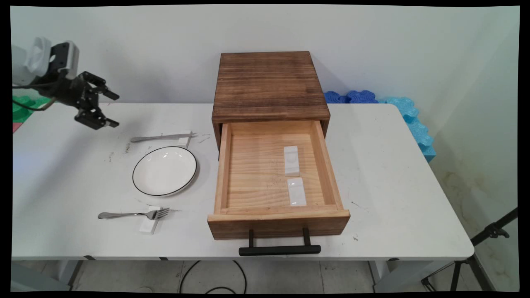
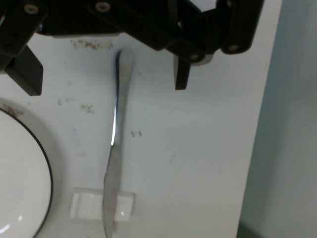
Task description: Pick up the knife from the left of the white plate
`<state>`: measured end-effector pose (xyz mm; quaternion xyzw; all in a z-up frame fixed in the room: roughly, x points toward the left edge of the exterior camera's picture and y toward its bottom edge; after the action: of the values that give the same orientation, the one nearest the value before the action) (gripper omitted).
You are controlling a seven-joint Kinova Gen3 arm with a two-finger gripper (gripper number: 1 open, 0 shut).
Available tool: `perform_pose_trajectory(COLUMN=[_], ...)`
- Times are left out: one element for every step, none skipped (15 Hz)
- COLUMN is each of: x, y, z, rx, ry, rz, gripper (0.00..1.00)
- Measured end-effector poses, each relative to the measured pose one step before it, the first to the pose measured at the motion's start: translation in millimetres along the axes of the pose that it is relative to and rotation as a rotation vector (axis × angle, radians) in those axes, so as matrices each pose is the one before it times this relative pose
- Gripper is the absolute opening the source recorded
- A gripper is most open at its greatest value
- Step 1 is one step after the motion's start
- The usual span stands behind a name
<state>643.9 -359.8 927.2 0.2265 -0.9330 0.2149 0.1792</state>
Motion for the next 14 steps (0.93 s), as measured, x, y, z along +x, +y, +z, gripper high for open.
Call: perform_pose_trajectory(x=[4.09, 2.63, 4.16, 4.82, 4.67, 3.64, 4.16, 3.87, 2.80, 1.83, 2.66, 2.52, 1.97, 1.62], y=[-2.89, -1.85, -3.10, -3.49, -3.32, -2.46, -2.76, -2.55, -1.98, -1.32, -1.88, -2.06, -1.91, -1.97], z=[4.47, 3.05, 5.24, 6.39, 7.01, 6.42, 7.61, 8.00, 6.86, 4.41, 6.73, 7.30, 6.70, 5.34], rx=[-0.00081, -0.00073, -0.00151, -0.00257, -0.00445, -0.00518, -0.00690, -0.00876, -0.00867, -0.00583, -0.01042, -0.01213, -0.01187, -0.00940], ry=[0.00233, 0.00156, 0.00250, 0.00273, 0.00223, 0.00198, 0.00163, 0.00068, -0.00054, -0.00036, -0.00156, -0.00242, -0.00307, -0.00364], rz=[-0.00948, -0.00587, -0.00714, -0.00745, -0.00783, -0.00746, -0.00730, -0.00605, -0.00236, -0.00068, 0.00162, 0.00329, 0.00519, 0.00643], gripper=[1.00, 1.00, 1.00, 1.00, 1.00, 1.00, 1.00, 1.00, 1.00, 1.00, 1.00, 1.00, 1.00, 1.00])
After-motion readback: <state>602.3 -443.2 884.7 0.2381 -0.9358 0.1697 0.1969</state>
